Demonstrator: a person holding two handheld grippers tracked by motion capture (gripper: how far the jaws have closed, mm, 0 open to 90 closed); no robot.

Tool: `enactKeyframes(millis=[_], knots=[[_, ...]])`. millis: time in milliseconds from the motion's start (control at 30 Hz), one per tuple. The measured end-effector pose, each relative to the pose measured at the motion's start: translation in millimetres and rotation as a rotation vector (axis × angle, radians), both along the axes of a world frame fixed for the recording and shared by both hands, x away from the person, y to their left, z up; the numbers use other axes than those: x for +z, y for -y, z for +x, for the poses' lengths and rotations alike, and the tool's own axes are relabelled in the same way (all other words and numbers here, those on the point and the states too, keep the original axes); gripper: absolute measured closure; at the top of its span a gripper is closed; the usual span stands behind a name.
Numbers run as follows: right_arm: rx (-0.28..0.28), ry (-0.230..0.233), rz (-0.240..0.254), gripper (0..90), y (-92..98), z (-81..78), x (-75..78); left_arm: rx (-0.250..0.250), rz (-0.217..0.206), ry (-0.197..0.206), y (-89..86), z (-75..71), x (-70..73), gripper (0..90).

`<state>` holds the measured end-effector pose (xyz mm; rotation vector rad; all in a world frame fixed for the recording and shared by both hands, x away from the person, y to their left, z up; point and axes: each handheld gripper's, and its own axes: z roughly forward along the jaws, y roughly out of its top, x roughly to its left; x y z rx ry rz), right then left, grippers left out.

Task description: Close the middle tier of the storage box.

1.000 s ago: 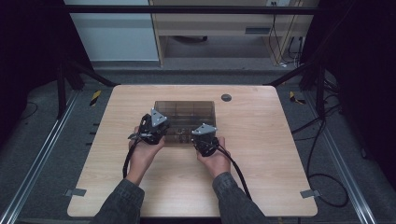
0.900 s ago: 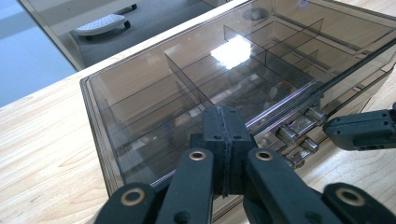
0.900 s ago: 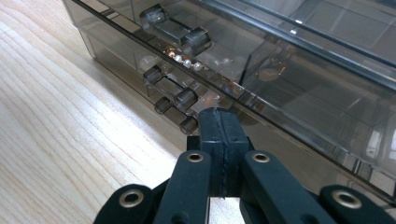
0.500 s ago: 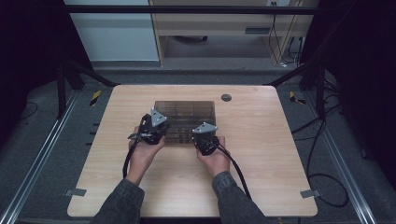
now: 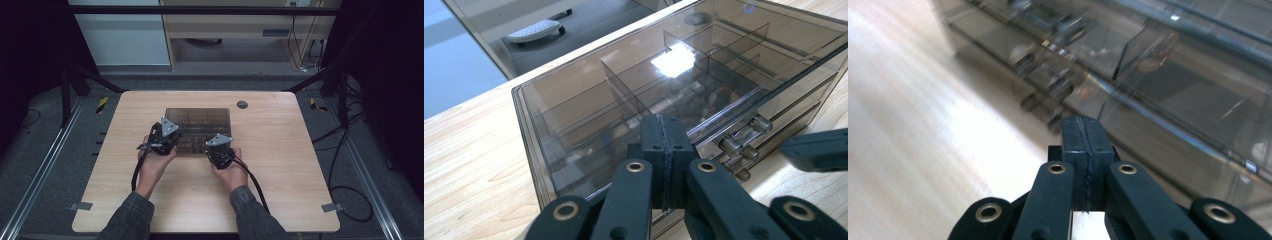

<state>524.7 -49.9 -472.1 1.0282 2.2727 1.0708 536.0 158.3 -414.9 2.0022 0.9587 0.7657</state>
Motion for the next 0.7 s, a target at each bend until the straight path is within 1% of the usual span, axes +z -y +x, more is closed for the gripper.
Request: enactKeyframes(millis=[133,267,333,433,467,533,600,700], knots=[[0.012,0.014,0.020,90.0,13.0,-9.4,7.5,0.001,-0.016,0.009,-2.1,-2.1,2.8,89.7],[0.022,0.032,0.044,90.0,24.3,-17.9,14.3,-0.001,-0.034,0.012,-6.8,-8.1,7.0,89.2],[0.030,0.045,0.052,90.0,32.3,-26.0,17.4,0.003,-0.047,0.014,-10.5,-11.5,8.0,89.0],[0.033,0.055,0.061,90.0,45.7,-36.3,15.7,0.006,-0.067,0.012,-19.8,-19.5,8.7,88.7],[0.031,0.051,0.069,90.0,52.8,-39.5,13.8,0.006,-0.065,0.011,-23.4,-22.7,8.8,88.6],[0.022,0.050,0.083,90.0,63.1,-42.2,11.1,0.017,-0.069,0.013,-30.1,-28.6,8.6,88.4],[0.007,0.047,0.110,90.0,73.9,-43.2,9.4,0.033,-0.081,0.013,-38.8,-34.8,8.9,88.4],[-0.009,0.052,0.130,90.0,85.0,-40.8,12.1,0.055,-0.100,0.016,-47.8,-40.1,10.3,88.4]])
